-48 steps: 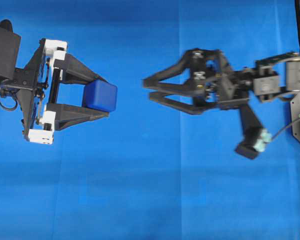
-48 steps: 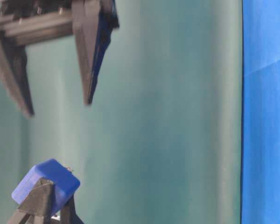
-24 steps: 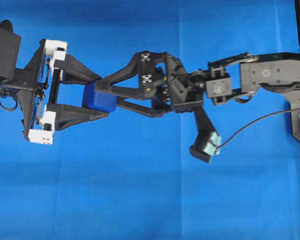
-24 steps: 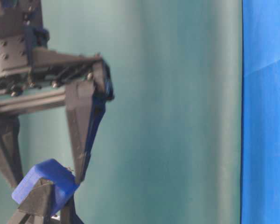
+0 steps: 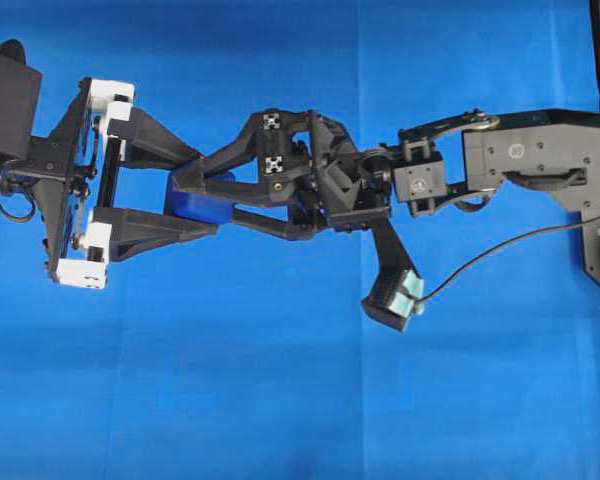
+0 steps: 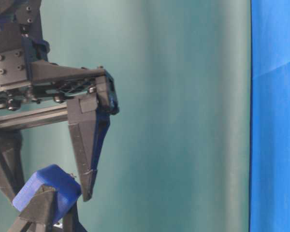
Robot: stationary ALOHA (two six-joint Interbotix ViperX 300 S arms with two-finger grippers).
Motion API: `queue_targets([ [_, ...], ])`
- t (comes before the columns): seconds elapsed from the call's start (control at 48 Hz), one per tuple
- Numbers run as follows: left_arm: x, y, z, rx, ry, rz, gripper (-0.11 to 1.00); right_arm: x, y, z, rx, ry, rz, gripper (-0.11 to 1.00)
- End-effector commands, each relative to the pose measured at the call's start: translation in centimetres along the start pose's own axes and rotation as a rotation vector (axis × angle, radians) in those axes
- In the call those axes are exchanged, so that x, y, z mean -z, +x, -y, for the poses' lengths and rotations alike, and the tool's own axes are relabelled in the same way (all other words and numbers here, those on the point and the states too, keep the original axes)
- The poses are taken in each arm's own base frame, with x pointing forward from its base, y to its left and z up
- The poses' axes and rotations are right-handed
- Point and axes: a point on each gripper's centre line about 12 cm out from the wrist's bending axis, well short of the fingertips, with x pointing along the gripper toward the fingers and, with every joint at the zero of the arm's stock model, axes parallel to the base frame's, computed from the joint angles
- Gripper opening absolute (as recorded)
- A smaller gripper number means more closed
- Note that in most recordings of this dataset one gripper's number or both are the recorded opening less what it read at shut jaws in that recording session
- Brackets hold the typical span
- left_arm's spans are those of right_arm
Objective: Handover the blue block to the right arm after grasping it with the left arm, then place it in the designated position.
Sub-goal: 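Reach the right gripper to the cube and close on it, then open the left gripper and pull the cube away with the right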
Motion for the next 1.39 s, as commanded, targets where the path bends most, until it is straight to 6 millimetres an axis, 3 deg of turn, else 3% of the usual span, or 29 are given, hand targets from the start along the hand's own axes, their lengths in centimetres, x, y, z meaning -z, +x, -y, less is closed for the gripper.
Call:
queue_targets([
  [0.0, -0.8, 0.0, 0.1, 0.004, 0.000, 0.026, 0.49, -0.5, -0.2, 1.5, 0.033, 0.006, 0.005, 0.72],
  [0.104, -0.9, 0.0, 0.1, 0.004, 0.000, 0.027, 0.49, -0.6, -0.2, 1.8, 0.043, 0.005, 0.011, 0.46],
  [0.728, -1.1, 0.0, 0.1, 0.005, 0.011, 0.043, 0.50, -0.6, -0.2, 1.8, 0.040, 0.062, 0.009, 0.47],
  [0.77, -1.2, 0.0, 0.1, 0.005, 0.015, 0.049, 0.54, -0.6, -0.2, 1.7, 0.039, 0.063, 0.008, 0.47],
  [0.853, -1.2, 0.0, 0.1, 0.006, 0.019, 0.055, 0.78, -0.6, -0.2, 1.7, 0.039, 0.063, 0.008, 0.47],
  [0.937, -1.2, 0.0, 0.1, 0.006, 0.022, 0.055, 0.91, -0.5, -0.2, 1.7, 0.037, 0.064, 0.006, 0.47],
  [1.165, -1.2, -0.1, 0.1, 0.006, 0.019, 0.053, 0.93, -0.5, -0.7, 1.4, 0.027, 0.074, -0.002, 0.47],
  [1.374, -1.1, -0.3, 0.1, 0.005, 0.015, 0.050, 0.93, -0.5, -3.1, 1.1, 0.012, 0.112, -0.022, 0.47],
])
